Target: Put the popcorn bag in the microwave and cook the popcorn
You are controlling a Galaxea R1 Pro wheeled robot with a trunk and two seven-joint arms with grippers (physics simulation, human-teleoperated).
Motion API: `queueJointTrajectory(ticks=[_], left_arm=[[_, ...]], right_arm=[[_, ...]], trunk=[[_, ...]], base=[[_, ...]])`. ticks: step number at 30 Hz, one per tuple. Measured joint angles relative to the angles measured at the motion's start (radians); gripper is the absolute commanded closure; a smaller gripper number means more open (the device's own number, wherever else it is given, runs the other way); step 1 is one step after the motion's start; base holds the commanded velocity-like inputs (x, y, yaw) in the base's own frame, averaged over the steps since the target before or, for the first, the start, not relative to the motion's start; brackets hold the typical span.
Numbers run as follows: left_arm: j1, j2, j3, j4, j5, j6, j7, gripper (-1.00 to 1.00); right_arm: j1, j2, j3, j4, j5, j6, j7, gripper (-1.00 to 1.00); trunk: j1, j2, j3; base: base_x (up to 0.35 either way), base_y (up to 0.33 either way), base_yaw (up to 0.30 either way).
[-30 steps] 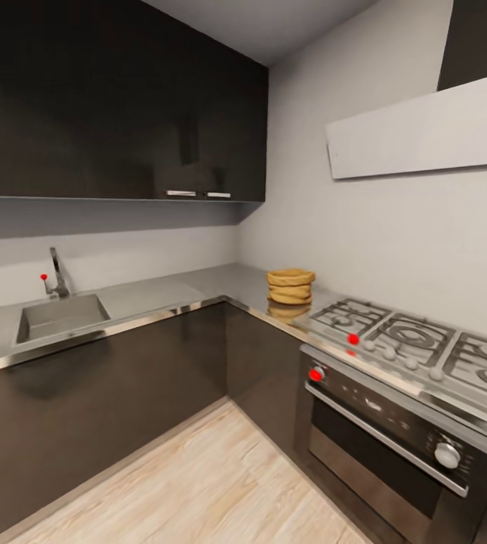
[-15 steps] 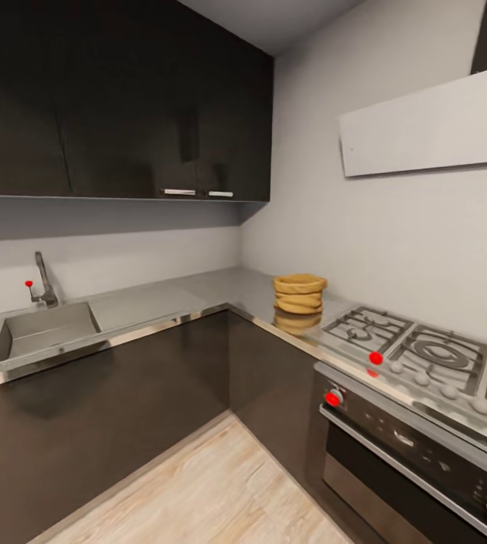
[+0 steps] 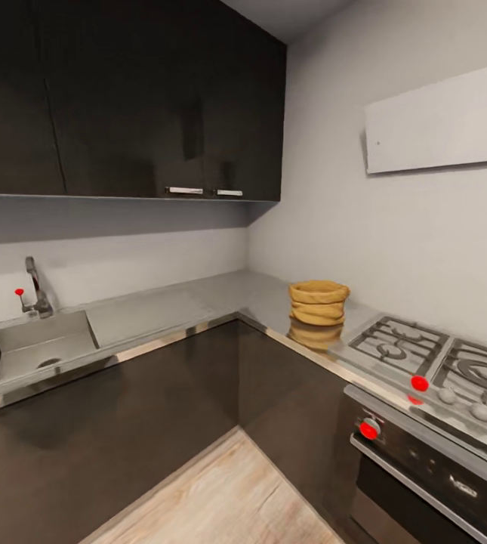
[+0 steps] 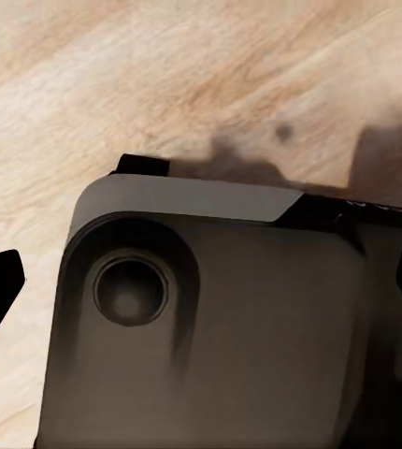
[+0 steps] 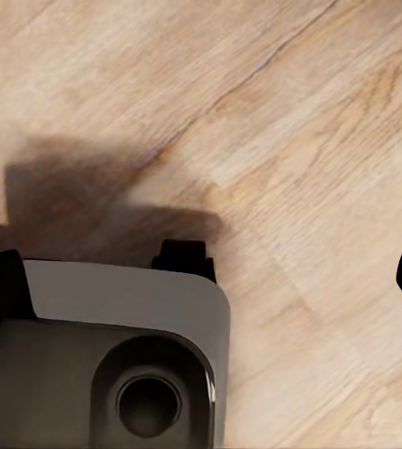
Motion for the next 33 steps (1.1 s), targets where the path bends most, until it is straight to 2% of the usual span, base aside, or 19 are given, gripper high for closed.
queueJointTrajectory(ticks=[24,33], left_arm=[[0.000,0.001,0.000,0.000,0.000,-0.005,0.001,-1.00],[0.000,0.001,0.003,-0.001,0.000,-0.006,0.001,-1.00]], right_arm=[[0.000,-0.006,0.000,0.000,0.001,0.006,-0.001,-1.00],[0.000,-0.002,0.000,0.000,0.000,-0.004,-0.002,-1.00]], trunk=[[0.000,0.000,0.000],[0.001,0.000,0.000]], base=[[0.318,0.160,0.000],[0.061,0.021,-0.005]])
